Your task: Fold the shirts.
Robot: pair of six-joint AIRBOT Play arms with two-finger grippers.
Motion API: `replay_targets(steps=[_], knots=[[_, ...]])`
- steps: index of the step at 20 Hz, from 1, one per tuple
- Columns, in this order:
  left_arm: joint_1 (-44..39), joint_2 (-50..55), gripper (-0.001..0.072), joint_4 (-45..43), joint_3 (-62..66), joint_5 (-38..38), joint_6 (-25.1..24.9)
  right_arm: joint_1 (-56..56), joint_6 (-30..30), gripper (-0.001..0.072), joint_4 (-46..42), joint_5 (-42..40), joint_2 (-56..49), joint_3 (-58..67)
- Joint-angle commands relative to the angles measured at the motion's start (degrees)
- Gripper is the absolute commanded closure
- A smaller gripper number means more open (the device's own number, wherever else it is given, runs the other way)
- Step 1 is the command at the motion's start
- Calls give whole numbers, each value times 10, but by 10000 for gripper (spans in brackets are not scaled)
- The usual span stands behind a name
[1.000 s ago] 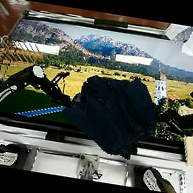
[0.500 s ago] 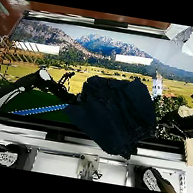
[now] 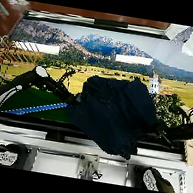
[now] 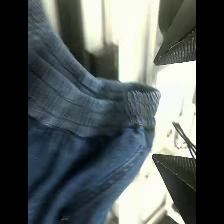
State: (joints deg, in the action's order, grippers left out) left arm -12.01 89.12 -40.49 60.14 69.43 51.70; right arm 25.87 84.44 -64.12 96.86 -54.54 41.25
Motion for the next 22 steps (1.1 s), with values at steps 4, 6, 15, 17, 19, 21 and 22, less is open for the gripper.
replay_targets(steps=[4,6,15,17,19,21,22], knots=[[30,-22,613,2,27,36,-24,0,35,39,70,-80,145,-200],[30,-23,613,2,37,38,-33,0,42,38,102,-107,136,-201],[31,-24,613,2,114,57,-32,0,90,39,103,-54,116,-208],[31,-24,613,2,119,57,-32,0,98,39,114,-59,117,-226],[31,-24,612,2,119,59,-32,0,100,39,117,-81,117,-252],[31,-24,612,2,119,58,-32,0,100,39,141,-126,117,-271],[31,-24,612,2,119,59,-32,0,100,39,152,-152,117,-274]])
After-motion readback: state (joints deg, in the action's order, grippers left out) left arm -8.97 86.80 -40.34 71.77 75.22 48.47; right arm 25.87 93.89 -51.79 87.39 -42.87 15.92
